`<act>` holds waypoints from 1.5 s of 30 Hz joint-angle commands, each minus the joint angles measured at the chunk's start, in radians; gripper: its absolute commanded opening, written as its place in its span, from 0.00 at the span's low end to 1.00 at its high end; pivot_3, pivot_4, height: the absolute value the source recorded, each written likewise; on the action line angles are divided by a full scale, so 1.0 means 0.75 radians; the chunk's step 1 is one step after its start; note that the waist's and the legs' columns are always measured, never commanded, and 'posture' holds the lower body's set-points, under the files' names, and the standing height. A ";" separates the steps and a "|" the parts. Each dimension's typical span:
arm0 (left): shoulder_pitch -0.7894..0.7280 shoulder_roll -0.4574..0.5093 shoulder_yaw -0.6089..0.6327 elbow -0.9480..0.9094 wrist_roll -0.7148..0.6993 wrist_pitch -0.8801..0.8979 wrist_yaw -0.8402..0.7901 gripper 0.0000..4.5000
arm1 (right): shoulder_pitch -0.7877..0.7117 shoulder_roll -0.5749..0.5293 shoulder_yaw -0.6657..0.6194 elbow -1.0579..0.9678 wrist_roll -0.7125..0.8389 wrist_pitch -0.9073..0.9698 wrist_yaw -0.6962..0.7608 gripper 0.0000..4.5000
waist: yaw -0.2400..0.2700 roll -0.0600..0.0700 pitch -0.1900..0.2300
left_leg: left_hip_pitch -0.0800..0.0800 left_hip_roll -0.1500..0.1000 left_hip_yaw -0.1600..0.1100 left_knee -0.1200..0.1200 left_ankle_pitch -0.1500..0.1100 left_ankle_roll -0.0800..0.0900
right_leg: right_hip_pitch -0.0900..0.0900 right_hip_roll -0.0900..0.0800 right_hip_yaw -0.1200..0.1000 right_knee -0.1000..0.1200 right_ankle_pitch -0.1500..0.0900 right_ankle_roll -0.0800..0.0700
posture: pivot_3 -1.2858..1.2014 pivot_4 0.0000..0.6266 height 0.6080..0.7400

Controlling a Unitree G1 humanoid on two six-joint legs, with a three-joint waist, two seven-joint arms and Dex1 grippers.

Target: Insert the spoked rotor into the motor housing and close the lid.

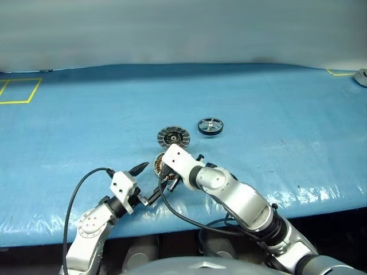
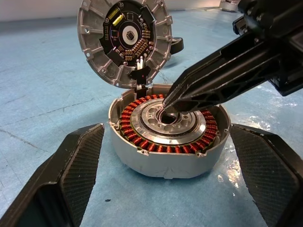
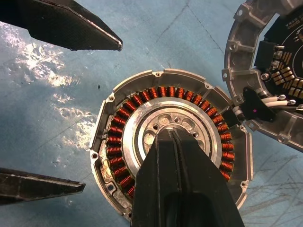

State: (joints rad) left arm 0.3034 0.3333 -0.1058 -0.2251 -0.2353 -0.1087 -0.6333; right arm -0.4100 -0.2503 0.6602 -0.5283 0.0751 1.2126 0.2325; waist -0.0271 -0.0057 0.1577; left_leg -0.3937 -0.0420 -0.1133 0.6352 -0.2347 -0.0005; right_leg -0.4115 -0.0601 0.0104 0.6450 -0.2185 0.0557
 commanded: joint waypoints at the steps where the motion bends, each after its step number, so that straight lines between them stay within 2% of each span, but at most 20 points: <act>1: 0.008 -0.010 0.000 -0.003 -0.001 -0.039 0.004 1.00 | 0.001 0.008 -0.007 -0.009 -0.022 -0.033 -0.014 0.00 | 0.000 0.000 0.000 | 0.000 0.000 0.000 0.000 0.000 0.000 | 0.000 0.000 0.000 0.000 0.000 0.000 | 0.52 0.24 1.00; 23: 0.003 -0.016 -0.009 0.019 -0.002 -0.037 -0.012 1.00 | 0.095 0.018 -0.064 0.004 -0.014 -0.021 -0.020 0.00 | 0.001 0.000 0.000 | 0.000 0.000 -0.001 0.010 -0.001 0.002 | 0.003 0.000 0.000 0.000 -0.001 0.007 | 0.52 0.24 1.00; 32: 0.005 -0.018 -0.021 0.019 -0.004 -0.030 -0.021 1.00 | 0.160 0.083 -0.144 0.056 -0.028 -0.049 -0.066 0.00 | 0.001 0.001 -0.001 | 0.000 0.000 -0.001 0.013 -0.001 0.003 | 0.002 0.000 0.000 0.000 -0.001 0.006 | 0.52 0.24 1.00; 45: 0.003 -0.025 -0.038 0.006 -0.003 -0.017 -0.011 1.00 | 0.216 0.104 -0.202 0.083 0.012 -0.029 -0.049 0.00 | 0.009 0.006 -0.007 | 0.001 -0.001 -0.001 0.015 -0.001 0.004 | 0.002 -0.001 0.000 -0.001 -0.002 0.005 | 0.52 0.24 1.00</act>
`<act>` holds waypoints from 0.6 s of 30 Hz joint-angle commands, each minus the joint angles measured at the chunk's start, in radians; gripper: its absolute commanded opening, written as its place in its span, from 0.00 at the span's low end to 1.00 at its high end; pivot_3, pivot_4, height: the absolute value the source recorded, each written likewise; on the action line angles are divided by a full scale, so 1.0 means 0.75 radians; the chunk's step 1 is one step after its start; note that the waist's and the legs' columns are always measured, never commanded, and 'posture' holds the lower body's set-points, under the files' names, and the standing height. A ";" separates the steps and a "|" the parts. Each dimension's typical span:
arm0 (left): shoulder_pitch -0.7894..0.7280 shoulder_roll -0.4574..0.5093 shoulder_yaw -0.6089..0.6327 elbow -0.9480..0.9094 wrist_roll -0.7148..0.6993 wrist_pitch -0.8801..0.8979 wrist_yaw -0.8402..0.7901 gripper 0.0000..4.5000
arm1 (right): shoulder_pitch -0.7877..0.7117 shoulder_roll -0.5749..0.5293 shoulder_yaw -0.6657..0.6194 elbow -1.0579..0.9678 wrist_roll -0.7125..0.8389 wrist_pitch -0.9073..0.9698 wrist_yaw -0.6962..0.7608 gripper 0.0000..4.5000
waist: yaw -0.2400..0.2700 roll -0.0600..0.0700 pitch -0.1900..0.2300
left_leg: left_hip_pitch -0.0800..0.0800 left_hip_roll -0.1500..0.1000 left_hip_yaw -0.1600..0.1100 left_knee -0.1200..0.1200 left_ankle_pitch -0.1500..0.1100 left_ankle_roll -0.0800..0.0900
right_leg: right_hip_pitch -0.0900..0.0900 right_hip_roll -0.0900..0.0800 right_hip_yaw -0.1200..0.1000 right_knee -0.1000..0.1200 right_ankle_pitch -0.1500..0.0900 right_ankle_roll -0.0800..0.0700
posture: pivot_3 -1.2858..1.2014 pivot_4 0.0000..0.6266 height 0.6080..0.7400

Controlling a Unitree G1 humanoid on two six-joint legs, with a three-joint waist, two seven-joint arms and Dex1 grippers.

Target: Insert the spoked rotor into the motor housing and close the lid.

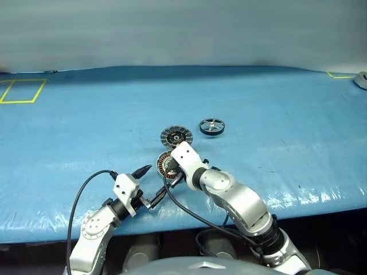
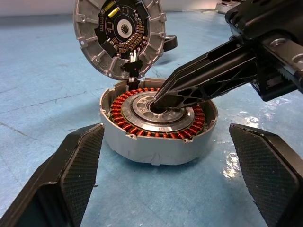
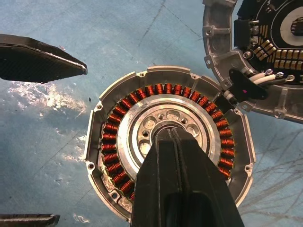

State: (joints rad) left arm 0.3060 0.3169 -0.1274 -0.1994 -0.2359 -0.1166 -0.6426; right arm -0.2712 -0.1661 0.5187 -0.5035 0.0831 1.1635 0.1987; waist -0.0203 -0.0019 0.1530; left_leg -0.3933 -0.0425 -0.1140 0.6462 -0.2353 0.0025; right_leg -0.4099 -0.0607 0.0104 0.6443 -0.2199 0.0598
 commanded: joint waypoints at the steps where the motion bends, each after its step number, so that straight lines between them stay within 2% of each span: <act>1: 0.000 -0.003 -0.009 -0.030 -0.002 -0.006 0.002 1.00 | 0.033 -0.005 -0.017 0.050 0.001 0.036 -0.007 0.00 | 0.000 0.001 -0.001 | 0.000 0.000 0.000 0.000 0.000 0.000 | 0.000 0.000 0.000 0.000 0.000 0.000 | 0.52 0.24 1.00; 18: 0.010 -0.004 -0.017 -0.052 0.001 0.004 0.016 1.00 | -0.051 -0.114 0.101 0.019 -0.094 0.037 -0.042 0.00 | 0.010 0.002 -0.001 | 0.000 0.000 0.000 0.000 0.000 0.000 | 0.000 -0.001 0.000 -0.001 -0.001 -0.001 | 0.52 0.24 1.00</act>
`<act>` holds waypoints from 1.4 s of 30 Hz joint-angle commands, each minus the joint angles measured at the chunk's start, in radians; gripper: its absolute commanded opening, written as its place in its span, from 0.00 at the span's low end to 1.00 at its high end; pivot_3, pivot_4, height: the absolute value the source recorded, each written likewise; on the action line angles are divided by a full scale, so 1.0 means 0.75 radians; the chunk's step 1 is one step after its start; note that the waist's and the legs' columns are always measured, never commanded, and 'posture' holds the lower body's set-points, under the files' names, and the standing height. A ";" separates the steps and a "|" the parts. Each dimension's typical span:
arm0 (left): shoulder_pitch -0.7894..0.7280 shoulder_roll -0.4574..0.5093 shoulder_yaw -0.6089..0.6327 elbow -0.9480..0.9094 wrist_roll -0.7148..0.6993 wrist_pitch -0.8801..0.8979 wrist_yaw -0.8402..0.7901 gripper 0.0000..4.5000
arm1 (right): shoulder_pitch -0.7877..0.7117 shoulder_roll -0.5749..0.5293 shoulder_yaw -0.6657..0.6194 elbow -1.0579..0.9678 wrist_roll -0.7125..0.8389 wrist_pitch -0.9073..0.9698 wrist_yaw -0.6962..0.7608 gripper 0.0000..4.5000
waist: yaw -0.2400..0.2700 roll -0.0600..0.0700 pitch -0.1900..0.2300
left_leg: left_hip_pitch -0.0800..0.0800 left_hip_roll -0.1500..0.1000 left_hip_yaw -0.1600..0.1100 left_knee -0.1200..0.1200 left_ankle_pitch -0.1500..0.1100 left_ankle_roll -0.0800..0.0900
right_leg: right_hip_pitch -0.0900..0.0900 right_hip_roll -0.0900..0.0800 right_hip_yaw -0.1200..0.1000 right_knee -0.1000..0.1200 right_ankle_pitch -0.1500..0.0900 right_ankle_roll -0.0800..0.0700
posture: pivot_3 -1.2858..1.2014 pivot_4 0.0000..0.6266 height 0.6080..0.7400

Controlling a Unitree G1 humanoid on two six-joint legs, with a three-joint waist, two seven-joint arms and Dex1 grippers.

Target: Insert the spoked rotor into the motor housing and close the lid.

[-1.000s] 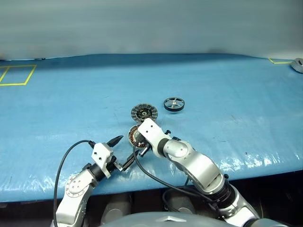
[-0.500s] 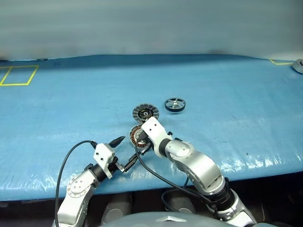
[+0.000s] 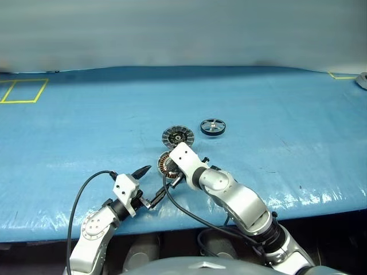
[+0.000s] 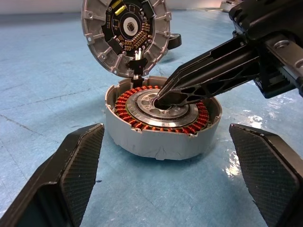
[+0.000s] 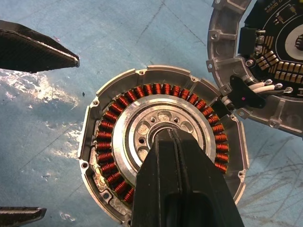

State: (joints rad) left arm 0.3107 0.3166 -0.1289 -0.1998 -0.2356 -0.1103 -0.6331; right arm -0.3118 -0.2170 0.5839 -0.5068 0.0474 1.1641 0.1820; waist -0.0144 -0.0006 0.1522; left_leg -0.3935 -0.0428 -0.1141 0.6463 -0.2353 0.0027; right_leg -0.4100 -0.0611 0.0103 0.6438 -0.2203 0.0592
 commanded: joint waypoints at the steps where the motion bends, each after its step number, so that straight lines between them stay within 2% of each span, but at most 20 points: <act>1: 0.004 -0.003 -0.015 -0.051 0.001 -0.005 0.003 1.00 | -0.007 -0.059 0.028 0.012 -0.054 0.032 -0.018 0.00 | 0.002 0.000 0.000 | 0.000 0.000 0.000 0.000 0.000 0.000 | 0.000 0.000 0.000 0.000 0.000 0.000 | 0.52 0.24 1.00; 8: 0.003 -0.005 -0.018 -0.047 0.002 -0.009 0.002 1.00 | -0.003 -0.109 0.070 0.021 -0.073 -0.015 -0.003 0.00 | 0.003 0.000 0.000 | 0.000 0.000 0.000 0.000 0.000 0.000 | 0.000 0.000 0.000 -0.001 0.000 0.000 | 0.52 0.24 1.00; 16: 0.006 -0.002 -0.019 -0.045 0.001 -0.008 0.005 1.00 | 0.029 -0.088 0.066 0.024 -0.060 -0.025 0.015 0.00 | 0.002 0.000 0.000 | 0.000 0.000 0.000 0.000 0.000 0.000 | 0.000 0.000 0.000 -0.001 0.000 0.000 | 0.52 0.24 1.00; 25: 0.007 -0.001 -0.018 -0.043 -0.004 -0.002 0.004 1.00 | 0.107 0.056 -0.112 -0.023 0.043 -0.059 0.052 0.00 | -0.003 0.000 0.000 | -0.001 0.001 0.000 -0.001 0.000 0.000 | -0.001 0.000 0.000 -0.001 -0.001 0.000 | 0.52 0.24 1.00; 36: 0.013 0.003 -0.018 -0.051 -0.005 0.004 0.003 1.00 | 0.132 0.059 -0.145 -0.002 0.044 -0.100 0.038 0.00 | -0.010 0.000 0.001 | -0.003 0.001 0.000 -0.004 0.000 0.000 | -0.003 0.000 0.000 -0.001 -0.001 -0.001 | 0.52 0.24 1.00; 42: 0.018 0.005 -0.016 -0.059 -0.004 0.012 0.002 1.00 | 0.188 0.117 -0.247 0.031 0.072 0.018 0.001 0.00 | -0.007 0.000 0.001 | -0.002 0.001 0.000 -0.004 0.000 0.000 | -0.003 0.000 0.000 -0.001 -0.002 -0.002 | 0.52 0.24 1.00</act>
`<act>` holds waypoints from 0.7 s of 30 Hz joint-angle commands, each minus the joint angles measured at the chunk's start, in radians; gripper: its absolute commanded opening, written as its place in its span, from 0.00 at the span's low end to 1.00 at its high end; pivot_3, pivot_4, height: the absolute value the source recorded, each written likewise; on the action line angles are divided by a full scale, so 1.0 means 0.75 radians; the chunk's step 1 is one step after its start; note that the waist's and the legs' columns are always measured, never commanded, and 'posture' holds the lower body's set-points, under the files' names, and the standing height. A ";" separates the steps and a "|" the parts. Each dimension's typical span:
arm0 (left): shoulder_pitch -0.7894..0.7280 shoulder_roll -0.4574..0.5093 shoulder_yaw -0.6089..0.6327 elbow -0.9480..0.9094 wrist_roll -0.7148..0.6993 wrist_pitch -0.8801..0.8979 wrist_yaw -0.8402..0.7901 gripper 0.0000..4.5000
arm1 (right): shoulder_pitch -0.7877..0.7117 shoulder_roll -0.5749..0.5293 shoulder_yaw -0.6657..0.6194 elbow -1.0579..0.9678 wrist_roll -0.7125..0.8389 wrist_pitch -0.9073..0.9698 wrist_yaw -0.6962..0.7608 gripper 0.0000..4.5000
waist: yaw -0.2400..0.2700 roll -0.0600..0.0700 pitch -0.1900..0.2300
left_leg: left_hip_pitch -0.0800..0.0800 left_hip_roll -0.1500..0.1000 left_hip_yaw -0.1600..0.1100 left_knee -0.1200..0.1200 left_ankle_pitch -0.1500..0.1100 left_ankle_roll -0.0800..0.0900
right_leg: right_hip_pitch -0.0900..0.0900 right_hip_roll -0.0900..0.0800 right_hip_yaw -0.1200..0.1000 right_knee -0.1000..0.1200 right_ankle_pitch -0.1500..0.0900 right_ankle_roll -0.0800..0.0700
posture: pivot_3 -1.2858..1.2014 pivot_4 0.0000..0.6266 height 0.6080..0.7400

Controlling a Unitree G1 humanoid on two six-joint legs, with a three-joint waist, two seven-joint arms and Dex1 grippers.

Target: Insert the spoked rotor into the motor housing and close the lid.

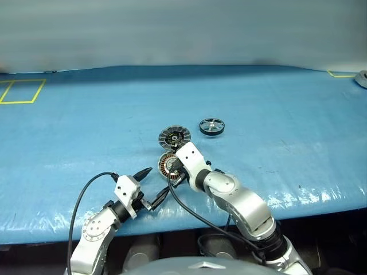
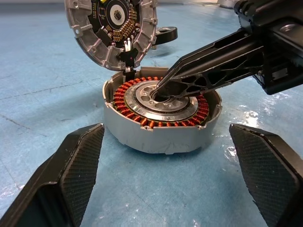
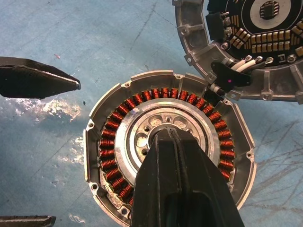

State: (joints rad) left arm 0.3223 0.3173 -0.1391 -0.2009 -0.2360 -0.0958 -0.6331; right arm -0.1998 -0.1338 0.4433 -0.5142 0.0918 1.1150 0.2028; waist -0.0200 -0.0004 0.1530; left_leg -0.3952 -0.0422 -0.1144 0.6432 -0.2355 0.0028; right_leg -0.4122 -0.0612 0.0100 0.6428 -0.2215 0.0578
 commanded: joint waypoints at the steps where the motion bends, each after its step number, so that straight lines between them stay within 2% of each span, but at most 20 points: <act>1: 0.003 0.004 -0.003 -0.058 -0.003 -0.007 0.002 1.00 | 0.046 0.015 -0.072 0.046 0.018 0.093 -0.026 0.00 | 0.001 0.000 0.000 | 0.000 0.000 0.000 0.000 0.000 0.000 | 0.000 0.000 0.000 0.000 0.000 0.000 | 0.52 0.24 1.00; 5: 0.003 0.005 -0.005 -0.056 -0.004 -0.006 -0.001 1.00 | 0.071 0.063 -0.122 0.044 0.066 0.119 -0.016 0.00 | 0.003 0.000 0.000 | 0.000 0.000 0.000 0.001 0.000 0.000 | 0.000 0.000 0.000 0.000 0.000 0.000 | 0.52 0.24 1.00; 10: 0.001 0.005 -0.005 -0.051 -0.003 -0.007 -0.001 1.00 | 0.066 0.055 -0.101 0.033 0.086 0.120 -0.009 0.00 | 0.000 0.000 0.000 | 0.001 0.000 0.000 0.000 0.000 0.000 | 0.000 0.000 0.000 0.000 0.000 0.000 | 0.52 0.24 1.00; 21: 0.001 0.005 -0.002 -0.043 -0.003 -0.010 -0.003 1.00 | 0.034 -0.061 0.050 0.074 0.029 0.014 -0.009 0.00 | -0.002 0.000 0.000 | 0.001 0.000 0.000 0.000 0.000 0.000 | 0.000 0.000 0.000 0.000 0.000 0.000 | 0.52 0.24 1.00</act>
State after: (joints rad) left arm 0.3241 0.3182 -0.1391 -0.2013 -0.2360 -0.0953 -0.6338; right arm -0.1989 -0.1604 0.4556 -0.5138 0.1266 1.1070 0.2008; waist -0.0218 -0.0004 0.1527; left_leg -0.3945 -0.0421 -0.1143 0.6430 -0.2356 0.0028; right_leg -0.4120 -0.0615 0.0101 0.6425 -0.2218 0.0575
